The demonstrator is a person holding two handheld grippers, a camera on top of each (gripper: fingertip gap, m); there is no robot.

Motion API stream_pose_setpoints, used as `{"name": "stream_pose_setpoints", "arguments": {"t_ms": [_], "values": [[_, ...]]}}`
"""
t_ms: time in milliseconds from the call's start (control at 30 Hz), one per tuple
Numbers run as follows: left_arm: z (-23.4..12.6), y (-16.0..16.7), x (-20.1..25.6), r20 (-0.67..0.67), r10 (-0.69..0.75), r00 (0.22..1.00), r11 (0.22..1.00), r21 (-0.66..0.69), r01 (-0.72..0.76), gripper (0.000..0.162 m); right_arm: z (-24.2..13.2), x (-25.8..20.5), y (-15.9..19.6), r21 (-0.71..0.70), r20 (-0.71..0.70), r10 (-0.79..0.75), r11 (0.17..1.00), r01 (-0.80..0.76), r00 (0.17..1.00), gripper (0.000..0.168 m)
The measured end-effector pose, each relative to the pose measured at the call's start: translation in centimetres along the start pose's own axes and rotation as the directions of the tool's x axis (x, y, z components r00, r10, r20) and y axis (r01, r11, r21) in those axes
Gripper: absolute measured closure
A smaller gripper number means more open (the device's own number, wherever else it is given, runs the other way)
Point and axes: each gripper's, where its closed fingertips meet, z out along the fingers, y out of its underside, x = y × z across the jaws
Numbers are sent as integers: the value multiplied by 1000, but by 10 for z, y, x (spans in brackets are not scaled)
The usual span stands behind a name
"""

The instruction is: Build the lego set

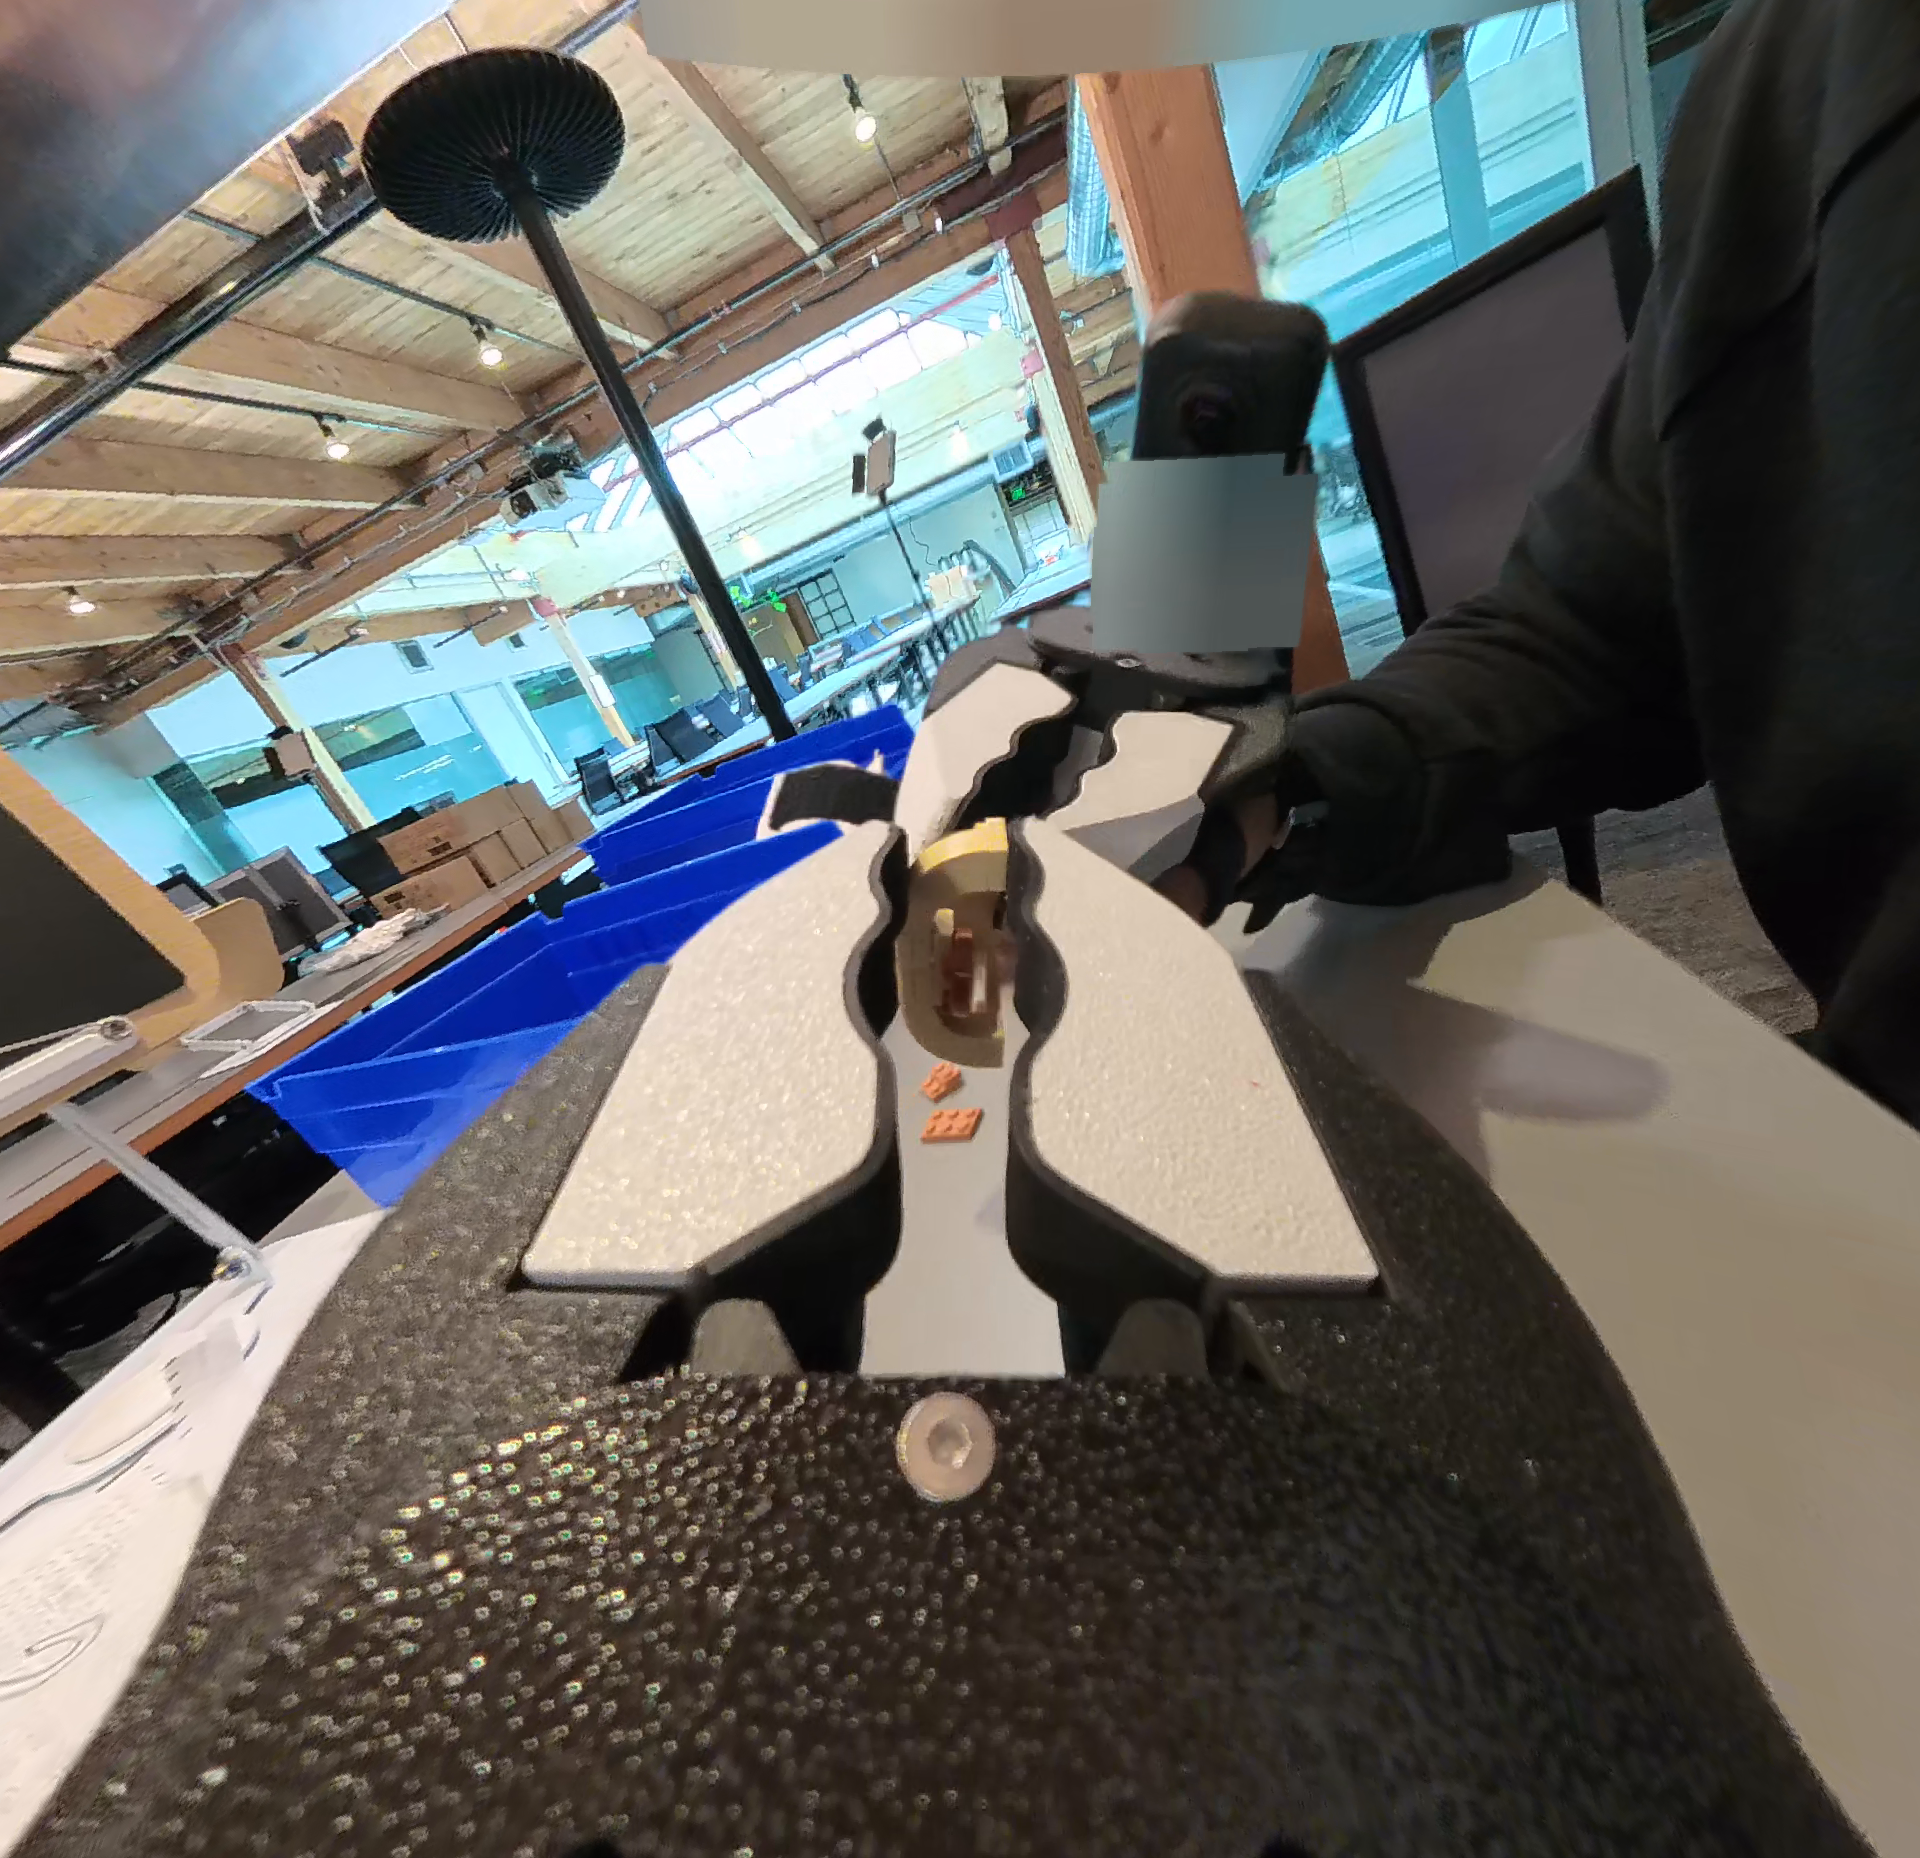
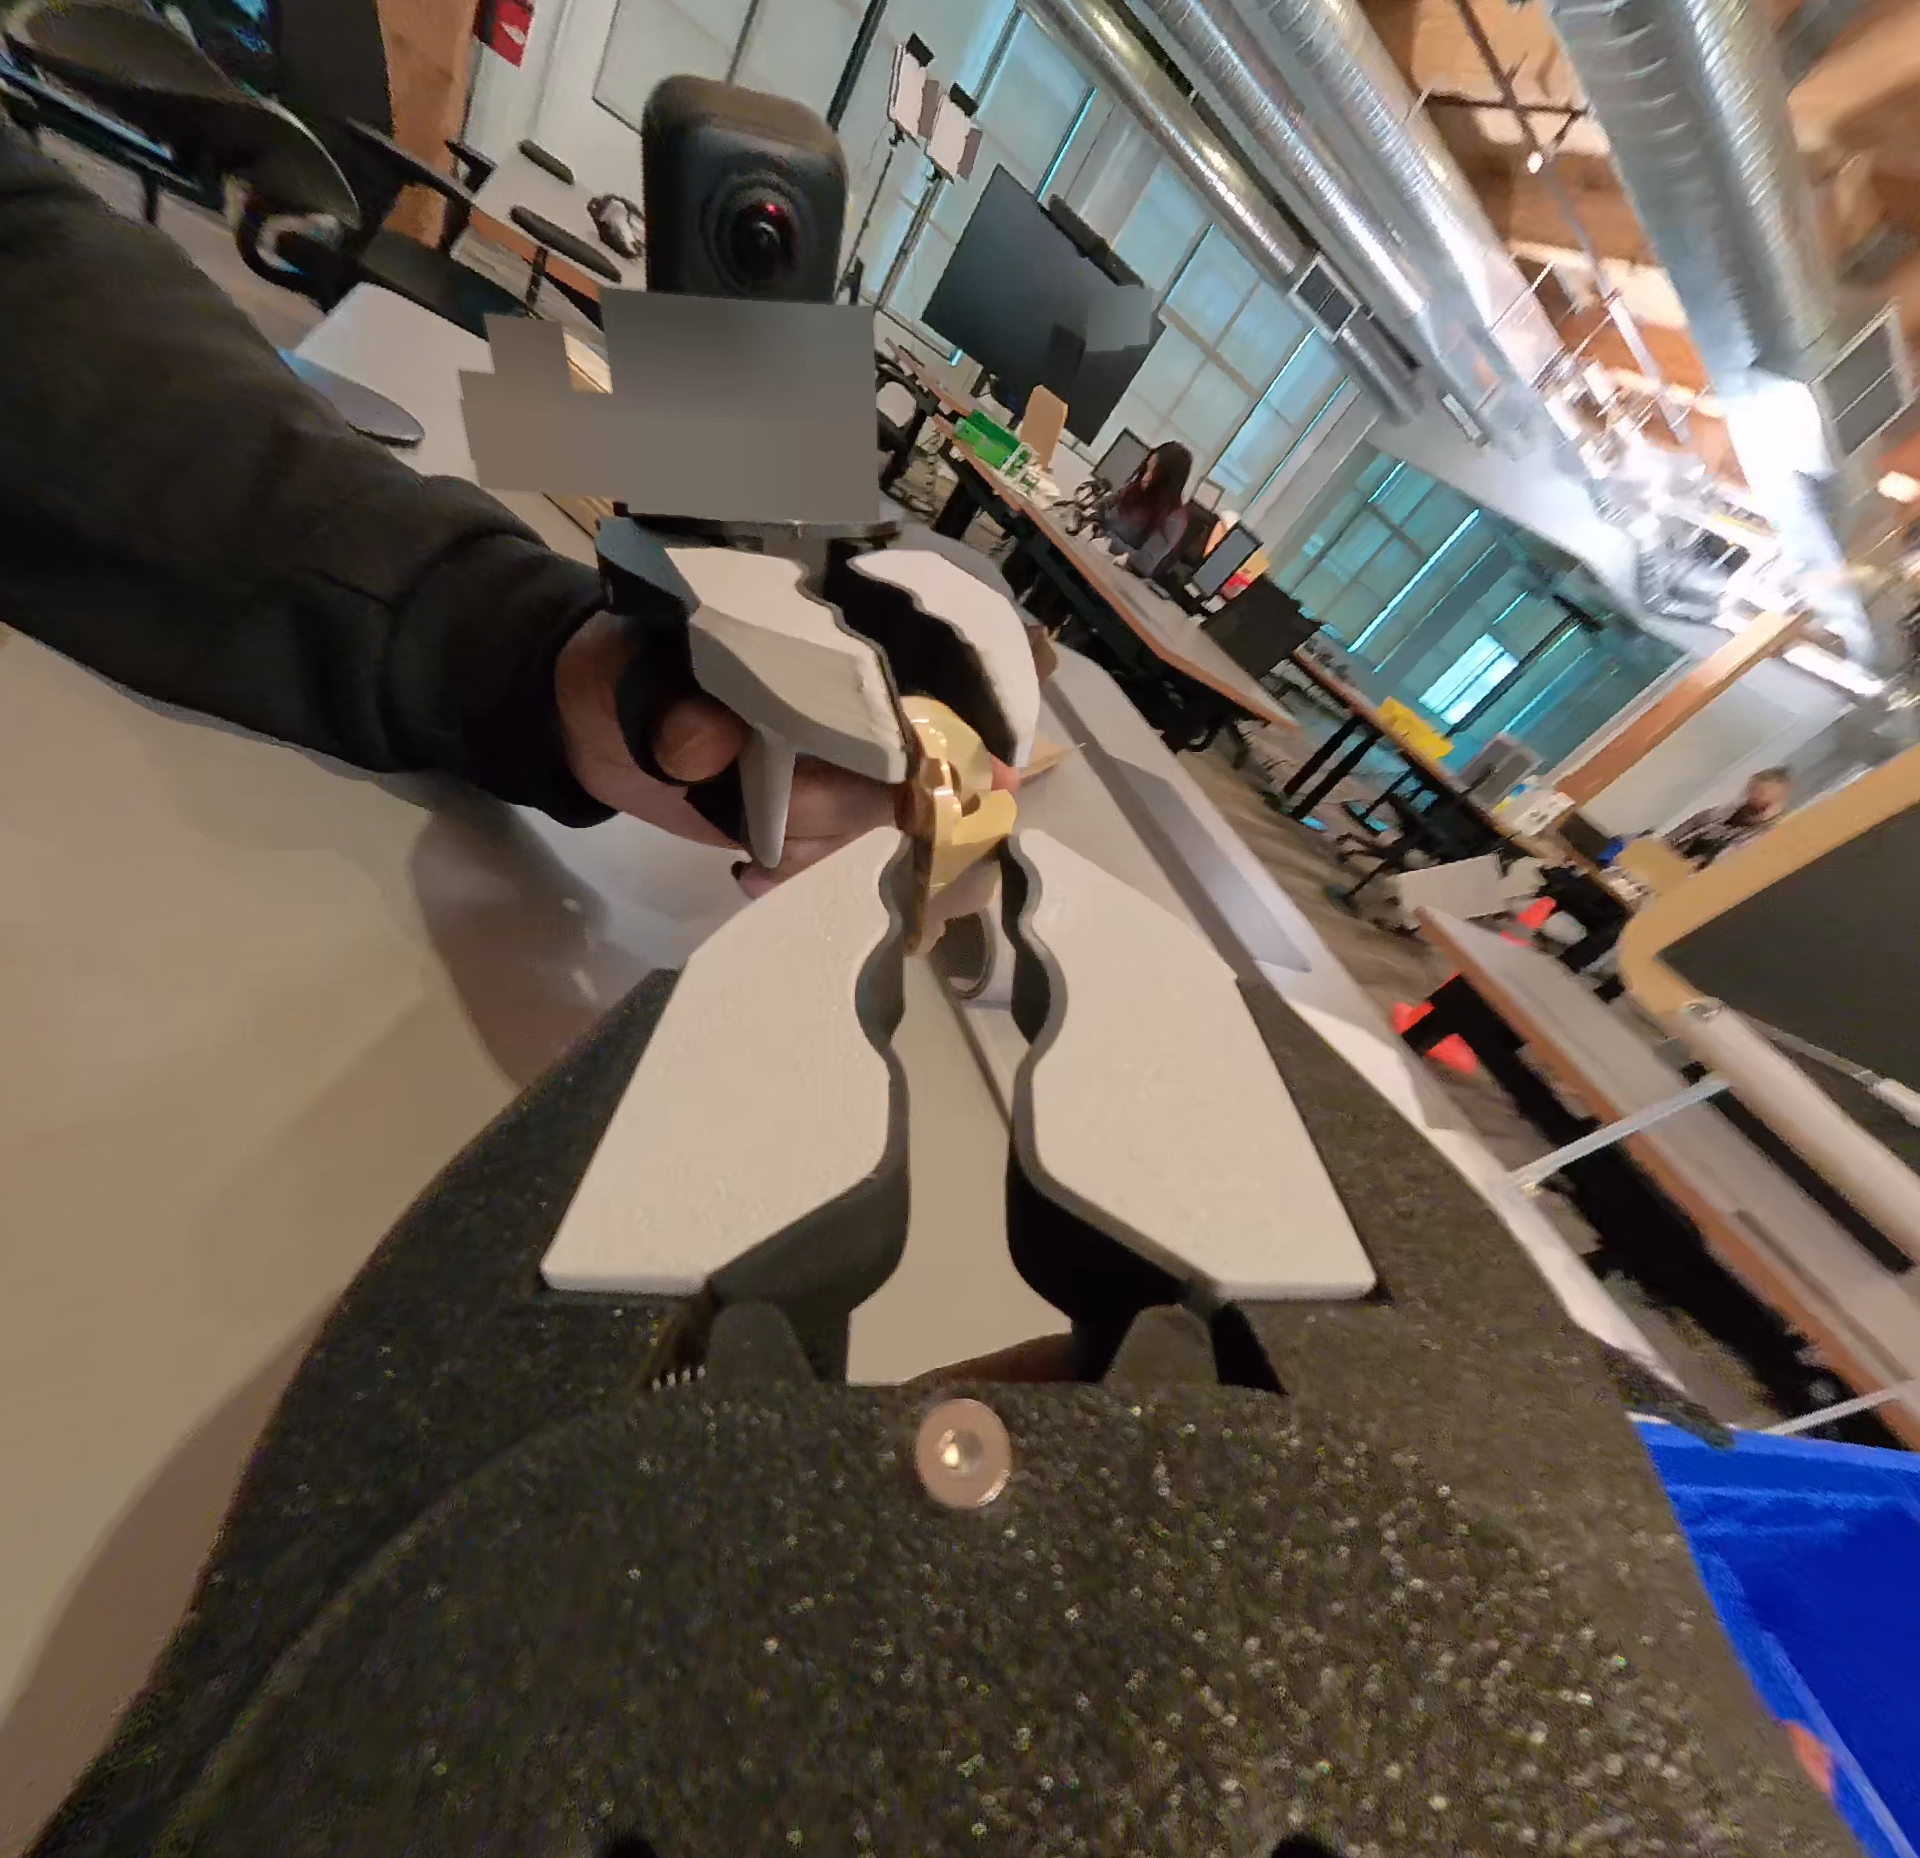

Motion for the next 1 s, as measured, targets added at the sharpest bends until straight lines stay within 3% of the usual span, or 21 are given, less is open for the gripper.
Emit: {"name": "stream_pose_setpoints", "arguments": {"t_ms": [100,200,267,367,433,567,767,1000], "values": [[-2,13,-8,31,32,999,996,-86,-29,146,1,1,16,-56,44,41,998,-39,998,141],[-7,33,-9,-27,29,999,973,-228,-34,146,-1,-4,38,-169,127,64,985,-42,990,137],[-12,61,-5,-91,74,993,910,-402,-105,146,-4,-6,50,-226,156,74,973,-37,985,137],[-25,104,-1,-205,219,954,727,-617,-299,146,-6,3,63,-277,114,57,960,-23,992,143],[-30,120,5,-278,263,924,633,-673,-382,145,-7,7,68,-300,96,51,954,-19,994,145],[-32,130,14,-341,257,904,581,-693,-427,145,-7,10,73,-326,76,22,945,4,997,147],[-38,130,34,-407,133,904,600,-693,-400,138,-9,14,75,-343,61,21,939,1,998,147],[-28,94,18,-241,-25,970,788,-602,-130,127,-11,24,97,-437,1,64,898,-57,998,145]]}}
